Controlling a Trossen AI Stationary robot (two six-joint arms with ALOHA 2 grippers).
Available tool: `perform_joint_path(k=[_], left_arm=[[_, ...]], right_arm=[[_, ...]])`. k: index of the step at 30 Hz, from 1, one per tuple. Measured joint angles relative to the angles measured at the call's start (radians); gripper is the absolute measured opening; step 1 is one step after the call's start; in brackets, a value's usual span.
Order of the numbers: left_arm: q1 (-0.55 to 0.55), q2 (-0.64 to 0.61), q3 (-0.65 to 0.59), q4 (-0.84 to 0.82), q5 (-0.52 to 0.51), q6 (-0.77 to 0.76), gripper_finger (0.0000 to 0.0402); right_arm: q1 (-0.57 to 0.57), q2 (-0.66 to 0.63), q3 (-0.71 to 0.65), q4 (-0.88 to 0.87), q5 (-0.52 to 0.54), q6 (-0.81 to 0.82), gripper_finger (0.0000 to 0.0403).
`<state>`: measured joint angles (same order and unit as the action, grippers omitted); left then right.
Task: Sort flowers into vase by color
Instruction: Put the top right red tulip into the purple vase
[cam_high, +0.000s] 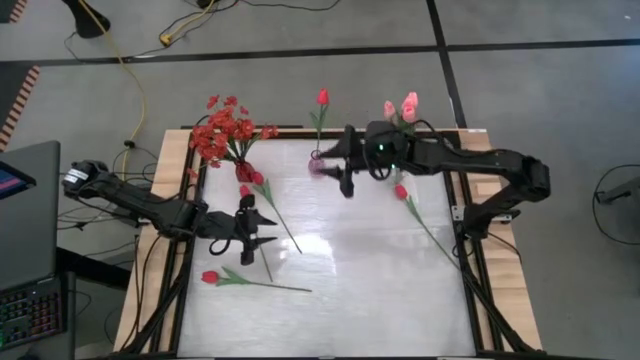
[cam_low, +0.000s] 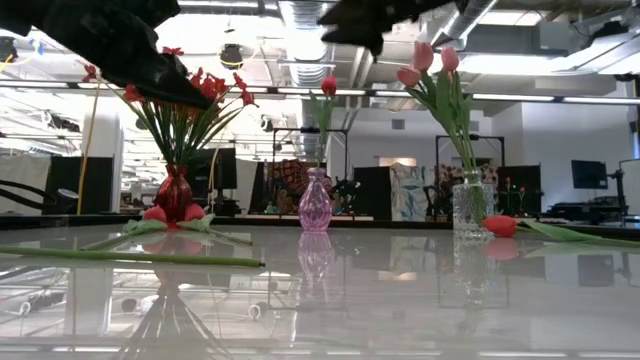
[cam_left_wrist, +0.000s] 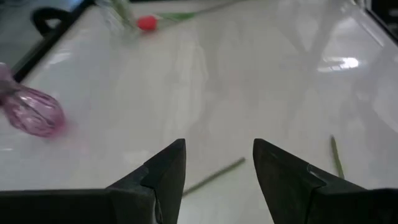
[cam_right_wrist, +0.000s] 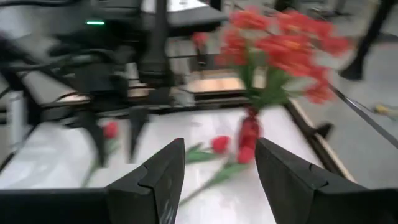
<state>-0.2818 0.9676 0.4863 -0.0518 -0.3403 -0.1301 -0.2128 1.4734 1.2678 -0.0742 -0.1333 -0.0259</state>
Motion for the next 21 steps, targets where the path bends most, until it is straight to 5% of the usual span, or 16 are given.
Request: perform_joint_path(k=[10, 21], left_arm=[[0.111, 0.0, 0.0, -0.005, 0.084, -0.021, 0.0176], [0.128, 0.0, 0.0, 0.053, 0.093, 0.043, 0.0176]], right_arm=[[0.238, -0.033, 0.001, -0.091, 0.0, -0.05, 0.0223], [0.37, -0.015, -0.047, -0.707, 0.047, 0.31, 0.0223]])
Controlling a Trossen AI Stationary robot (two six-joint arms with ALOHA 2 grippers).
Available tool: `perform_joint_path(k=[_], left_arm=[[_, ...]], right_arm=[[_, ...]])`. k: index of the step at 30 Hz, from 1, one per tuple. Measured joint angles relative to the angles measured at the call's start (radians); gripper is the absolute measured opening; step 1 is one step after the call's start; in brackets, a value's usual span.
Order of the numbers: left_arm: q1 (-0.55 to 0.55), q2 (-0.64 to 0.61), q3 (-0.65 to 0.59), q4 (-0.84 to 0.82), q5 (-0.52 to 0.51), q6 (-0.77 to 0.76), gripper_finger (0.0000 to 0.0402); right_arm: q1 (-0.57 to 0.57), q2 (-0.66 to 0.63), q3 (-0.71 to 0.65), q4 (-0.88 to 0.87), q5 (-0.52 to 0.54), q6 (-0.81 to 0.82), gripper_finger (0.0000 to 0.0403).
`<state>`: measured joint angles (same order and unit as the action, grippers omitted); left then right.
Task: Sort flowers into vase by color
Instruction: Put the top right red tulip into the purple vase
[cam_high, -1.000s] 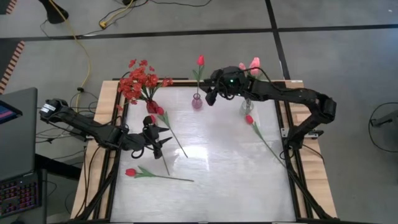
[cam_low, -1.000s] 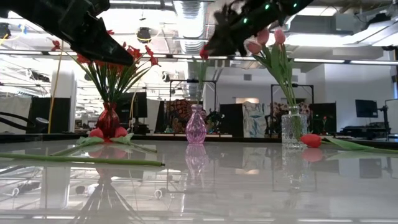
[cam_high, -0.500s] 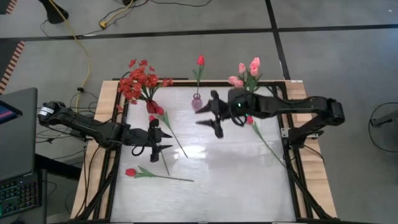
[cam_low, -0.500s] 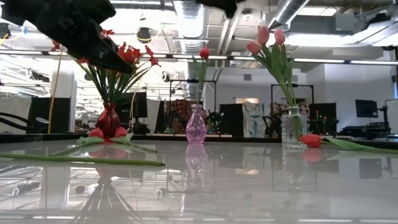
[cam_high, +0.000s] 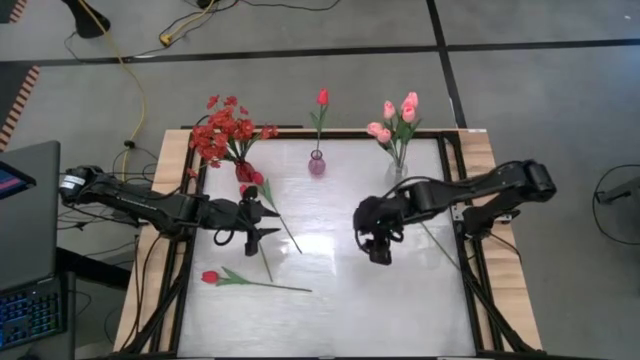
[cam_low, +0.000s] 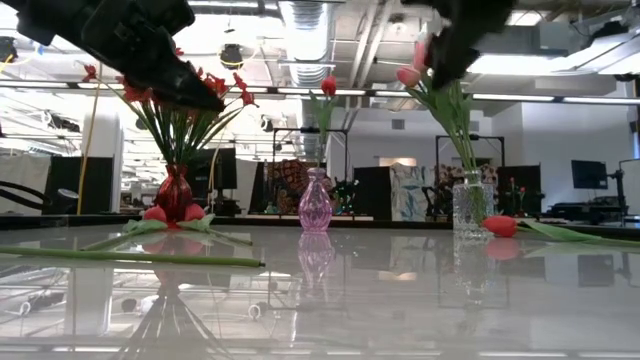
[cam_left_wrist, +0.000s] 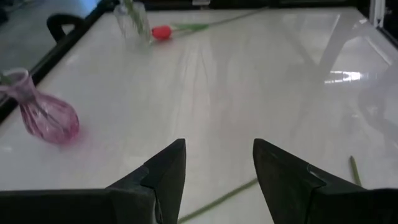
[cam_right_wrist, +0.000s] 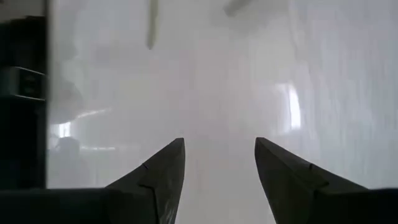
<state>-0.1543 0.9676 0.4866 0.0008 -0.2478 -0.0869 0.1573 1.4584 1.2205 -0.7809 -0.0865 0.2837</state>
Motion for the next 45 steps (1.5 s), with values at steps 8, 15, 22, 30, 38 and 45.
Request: perform_joint_path(k=[8, 15, 22, 30, 38, 45], left_arm=[[0.0, 0.0, 0.0, 0.024, 0.002, 0.036, 0.0176], [0.0, 0.0, 0.0, 0.009, 0.002, 0.025, 0.0176], [0.006, 0.0, 0.0, 0.025, 0.0, 0.035, 0.0176], [0.033, 0.0, 0.0, 0.041, 0.008, 0.023, 0.0176], [0.033, 0.0, 0.0, 0.042, 0.008, 0.014, 0.0176], [0.033, 0.0, 0.0, 0.042, 0.008, 0.012, 0.0176]], right_arm=[[-0.13, -0.119, -0.225, -0.061, 0.039, 0.179, 0.0223], [-0.261, -0.215, -0.36, -0.128, 0.036, 0.325, 0.0223], [-0.318, -0.225, -0.472, -0.125, 0.036, 0.348, 0.0223], [-0.367, -0.219, -0.515, -0.173, 0.076, 0.411, 0.0223], [-0.369, -0.219, -0.586, -0.214, 0.094, 0.447, 0.0223], [-0.369, -0.219, -0.649, -0.188, 0.089, 0.45, 0.0221]])
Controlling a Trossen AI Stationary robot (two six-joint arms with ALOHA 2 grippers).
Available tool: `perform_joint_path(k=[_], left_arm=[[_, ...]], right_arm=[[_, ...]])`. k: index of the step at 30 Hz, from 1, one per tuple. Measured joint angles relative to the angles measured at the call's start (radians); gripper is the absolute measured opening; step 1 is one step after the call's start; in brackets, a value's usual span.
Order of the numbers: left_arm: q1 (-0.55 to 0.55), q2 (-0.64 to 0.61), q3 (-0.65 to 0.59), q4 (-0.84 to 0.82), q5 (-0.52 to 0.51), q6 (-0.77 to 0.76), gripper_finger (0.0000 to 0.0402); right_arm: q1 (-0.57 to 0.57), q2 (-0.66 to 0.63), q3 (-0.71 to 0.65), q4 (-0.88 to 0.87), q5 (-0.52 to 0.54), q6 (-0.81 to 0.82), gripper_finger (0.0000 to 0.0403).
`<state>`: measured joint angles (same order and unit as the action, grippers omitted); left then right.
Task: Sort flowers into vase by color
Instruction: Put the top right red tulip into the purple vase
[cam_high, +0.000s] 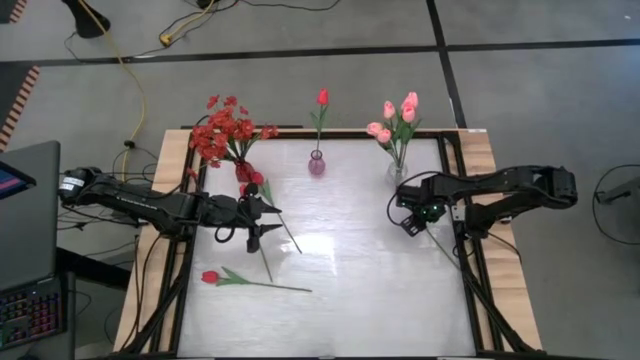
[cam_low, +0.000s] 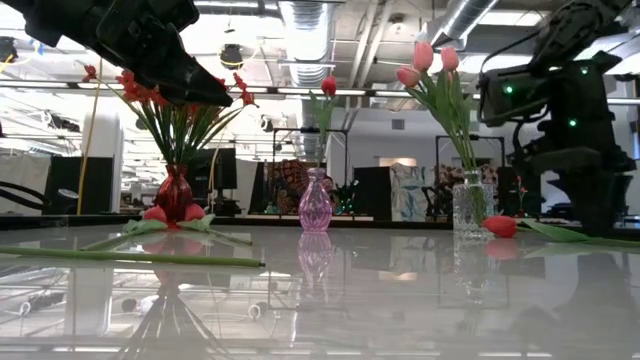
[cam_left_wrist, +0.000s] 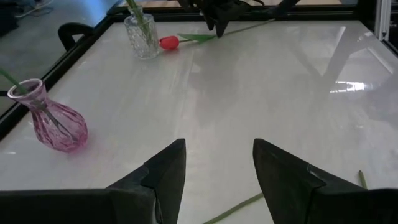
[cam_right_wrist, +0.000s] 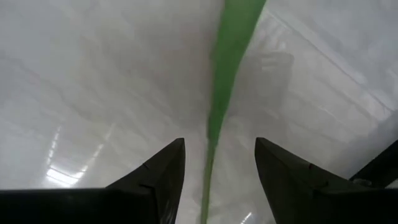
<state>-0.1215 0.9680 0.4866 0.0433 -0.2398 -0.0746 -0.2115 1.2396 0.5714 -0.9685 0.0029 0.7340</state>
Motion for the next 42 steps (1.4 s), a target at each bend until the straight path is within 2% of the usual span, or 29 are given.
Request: perform_joint_path(k=[6, 12, 25, 29, 34, 39, 42], left_arm=[[0.0, 0.0, 0.0, 0.0, 0.0, 0.0, 0.0176], [0.0, 0.0, 0.0, -0.003, 0.0, 0.0, 0.0176], [-0.001, 0.0, 0.0, -0.04, 0.008, -0.019, 0.0176], [-0.001, 0.0, 0.0, -0.04, 0.008, -0.015, 0.0176], [-0.001, 0.0, 0.0, -0.039, 0.008, -0.014, 0.0176], [-0.001, 0.0, 0.0, -0.038, 0.008, -0.013, 0.0176], [-0.001, 0.0, 0.0, -0.037, 0.008, -0.011, 0.0176]], right_arm=[[0.0, -0.002, -0.051, 0.093, -0.004, 0.002, 0.0191], [0.002, -0.002, -0.053, 0.114, -0.007, 0.002, 0.015], [0.102, 0.014, -0.044, 0.136, -0.026, -0.015, 0.0015], [0.142, 0.019, 0.012, 0.143, -0.061, -0.001, 0.0022], [0.214, 0.018, 0.115, 0.24, -0.067, -0.054, 0.0028], [0.285, 0.016, 0.221, 0.497, -0.095, -0.179, 0.002], [0.323, 0.016, 0.252, 0.751, -0.089, -0.316, 0.0024]])
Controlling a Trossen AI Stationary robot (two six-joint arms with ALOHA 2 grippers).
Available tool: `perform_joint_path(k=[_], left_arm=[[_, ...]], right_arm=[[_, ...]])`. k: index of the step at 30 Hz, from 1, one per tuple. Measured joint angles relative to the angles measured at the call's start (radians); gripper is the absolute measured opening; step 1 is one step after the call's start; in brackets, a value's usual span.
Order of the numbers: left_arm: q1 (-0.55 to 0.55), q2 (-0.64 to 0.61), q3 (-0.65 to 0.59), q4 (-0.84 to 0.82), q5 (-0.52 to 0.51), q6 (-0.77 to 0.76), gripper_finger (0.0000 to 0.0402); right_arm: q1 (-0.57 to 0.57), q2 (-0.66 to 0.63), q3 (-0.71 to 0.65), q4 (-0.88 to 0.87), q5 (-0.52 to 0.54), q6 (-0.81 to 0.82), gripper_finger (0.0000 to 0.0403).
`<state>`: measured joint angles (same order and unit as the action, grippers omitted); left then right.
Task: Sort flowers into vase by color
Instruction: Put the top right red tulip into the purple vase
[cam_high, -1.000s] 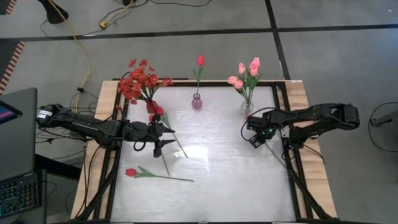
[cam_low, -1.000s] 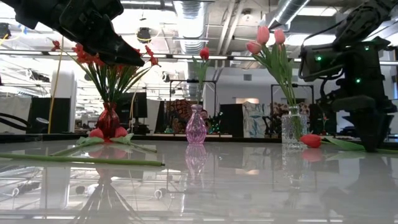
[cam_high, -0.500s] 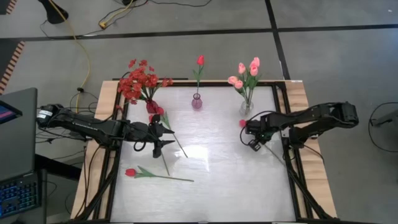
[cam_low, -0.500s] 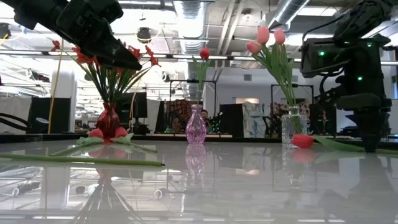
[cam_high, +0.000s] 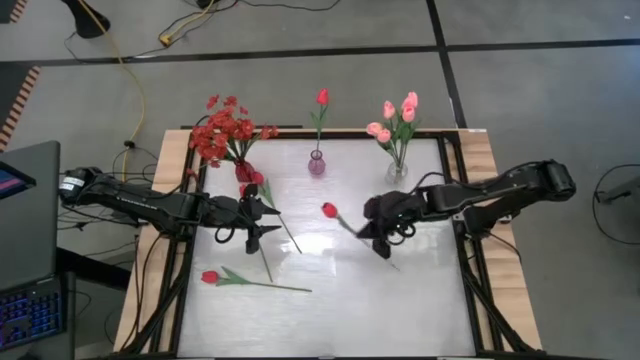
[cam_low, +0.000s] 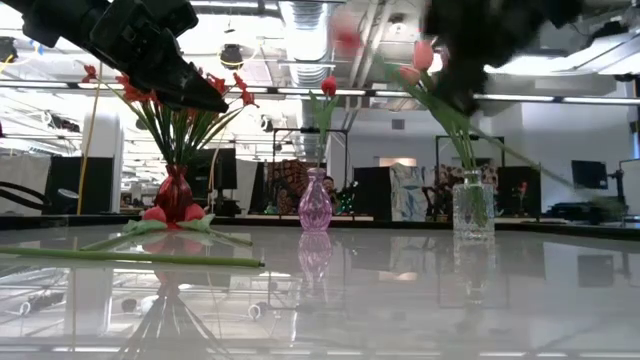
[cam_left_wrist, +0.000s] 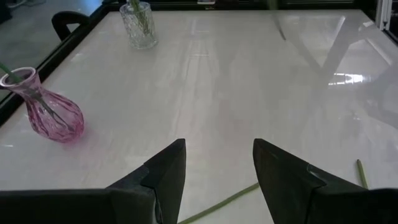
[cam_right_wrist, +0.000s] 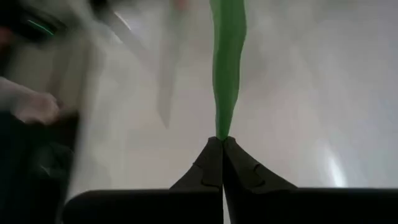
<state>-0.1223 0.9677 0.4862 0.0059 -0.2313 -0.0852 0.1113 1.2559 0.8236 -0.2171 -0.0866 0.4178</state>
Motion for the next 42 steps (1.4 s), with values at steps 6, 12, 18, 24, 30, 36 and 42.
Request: perform_joint_path(k=[6, 12, 18, 24, 30, 36, 42], left_arm=[[0.0, 0.0, 0.0, 0.0, 0.0, 0.001, 0.0176], [-0.001, 0.0, 0.0, -0.01, 0.001, -0.029, 0.0176], [-0.002, 0.0, 0.0, -0.013, 0.001, -0.045, 0.0176], [-0.006, 0.0, 0.0, -0.026, 0.011, -0.078, 0.0176], [-0.008, 0.0, 0.0, -0.047, 0.01, -0.059, 0.0176], [-0.008, 0.0, 0.0, -0.044, -0.01, -0.027, 0.0176], [-0.008, 0.0, 0.0, -0.042, -0.018, -0.008, 0.0176]], right_arm=[[-0.007, 0.027, 0.002, 0.595, 0.076, -0.358, 0.0025], [-0.126, 0.122, 0.034, 0.911, 0.091, -0.519, 0.0023], [-0.279, 0.296, 0.186, 0.904, 0.165, -0.509, 0.0023], [-0.359, 0.37, 0.264, 0.909, 0.271, -0.575, 0.0023], [-0.412, 0.382, 0.274, 0.904, 0.276, -0.56, 0.0024], [-0.435, 0.382, 0.275, 0.874, 0.275, -0.531, 0.0024], [-0.441, 0.382, 0.275, 0.837, 0.294, -0.531, 0.0024]])
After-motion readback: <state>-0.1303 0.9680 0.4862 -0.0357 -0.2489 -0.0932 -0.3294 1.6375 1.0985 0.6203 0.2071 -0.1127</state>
